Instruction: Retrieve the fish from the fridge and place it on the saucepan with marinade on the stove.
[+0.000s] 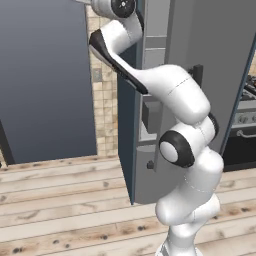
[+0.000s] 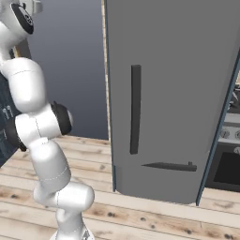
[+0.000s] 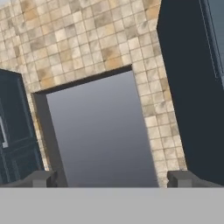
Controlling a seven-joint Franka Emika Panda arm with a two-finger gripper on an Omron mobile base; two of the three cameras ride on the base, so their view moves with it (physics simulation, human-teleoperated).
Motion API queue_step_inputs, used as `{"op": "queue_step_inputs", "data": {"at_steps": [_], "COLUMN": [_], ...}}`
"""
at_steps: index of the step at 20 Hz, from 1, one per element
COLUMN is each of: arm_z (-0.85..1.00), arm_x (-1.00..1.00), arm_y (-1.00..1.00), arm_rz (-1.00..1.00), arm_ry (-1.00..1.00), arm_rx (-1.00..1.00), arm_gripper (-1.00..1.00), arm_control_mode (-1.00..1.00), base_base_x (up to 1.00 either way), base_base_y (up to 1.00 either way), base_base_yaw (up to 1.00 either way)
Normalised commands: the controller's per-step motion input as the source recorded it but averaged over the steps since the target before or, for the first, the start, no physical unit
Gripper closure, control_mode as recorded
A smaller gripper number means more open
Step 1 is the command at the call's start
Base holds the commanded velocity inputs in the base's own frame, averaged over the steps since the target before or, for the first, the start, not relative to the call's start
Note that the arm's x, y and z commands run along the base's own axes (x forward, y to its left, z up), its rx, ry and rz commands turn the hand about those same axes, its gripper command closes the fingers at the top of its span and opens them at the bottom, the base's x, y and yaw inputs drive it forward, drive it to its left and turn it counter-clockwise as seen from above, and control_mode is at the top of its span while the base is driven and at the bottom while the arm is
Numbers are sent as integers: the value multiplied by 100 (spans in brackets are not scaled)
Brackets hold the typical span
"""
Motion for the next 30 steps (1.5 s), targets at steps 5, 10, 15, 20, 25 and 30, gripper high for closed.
{"op": "queue_step_inputs", "data": {"at_steps": [5, 10, 15, 20, 25, 30], "arm_z": [14, -47, -91, -100, -100, -69], "arm_x": [-100, -60, -7, 2, 3, 0], "arm_y": [-8, -20, -38, -47, -55, -55], "arm_rz": [-22, -51, -37, -21, -16, -23], "arm_ry": [8, 2, -1, -4, -3, -5], "arm_rx": [0, -4, -9, -4, -2, -8], "arm_gripper": [-100, -100, -100, -100, -100, -100], "arm_control_mode": [-100, -100, -100, -100, -100, -100], "base_base_x": [0, 0, 0, 0, 0, 0], "base_base_y": [0, 0, 0, 0, 0, 0], "base_base_yaw": [0, 0, 0, 0, 0, 0]}}
